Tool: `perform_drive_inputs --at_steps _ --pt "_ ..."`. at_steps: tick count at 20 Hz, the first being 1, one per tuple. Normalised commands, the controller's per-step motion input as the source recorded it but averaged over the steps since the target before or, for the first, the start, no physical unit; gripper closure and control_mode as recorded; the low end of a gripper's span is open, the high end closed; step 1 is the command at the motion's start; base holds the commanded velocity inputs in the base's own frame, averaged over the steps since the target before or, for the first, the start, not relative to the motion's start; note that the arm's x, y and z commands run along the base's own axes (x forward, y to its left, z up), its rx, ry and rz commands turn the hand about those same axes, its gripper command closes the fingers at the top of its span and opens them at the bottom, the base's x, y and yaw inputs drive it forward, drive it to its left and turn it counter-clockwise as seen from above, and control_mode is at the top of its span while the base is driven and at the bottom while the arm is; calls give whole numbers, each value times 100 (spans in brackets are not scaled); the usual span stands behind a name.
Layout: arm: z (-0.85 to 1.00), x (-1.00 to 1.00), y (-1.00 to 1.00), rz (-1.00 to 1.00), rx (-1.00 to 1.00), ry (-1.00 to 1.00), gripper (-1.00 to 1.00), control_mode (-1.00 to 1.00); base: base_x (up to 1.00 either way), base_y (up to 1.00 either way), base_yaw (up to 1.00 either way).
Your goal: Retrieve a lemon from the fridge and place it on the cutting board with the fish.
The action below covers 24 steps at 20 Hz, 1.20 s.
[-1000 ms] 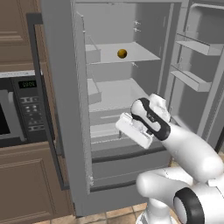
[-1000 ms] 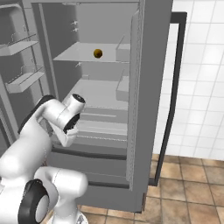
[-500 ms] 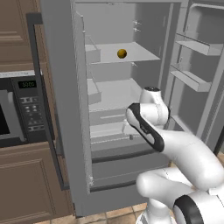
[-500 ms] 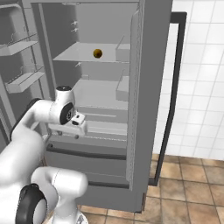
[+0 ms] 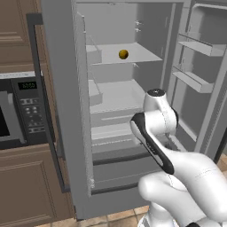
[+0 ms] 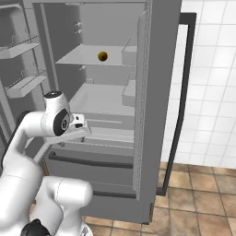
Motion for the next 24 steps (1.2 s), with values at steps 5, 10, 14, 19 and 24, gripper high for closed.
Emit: perform_drive_inputs --at_steps 5,10,14,19,24 --pt "47 -26 0 -18 1 -20 -100 -100 0 0 0" --pt "49 -5 0 -36 4 -27 -100 -100 0 0 0" --pt "51 -12 0 -17 9 -11 -100 -100 0 0 0" --pt "39 -29 0 -3 20 -6 -100 -100 0 0 0" --pt "8 -21 -2 6 17 1 -100 -100 0 0 0"
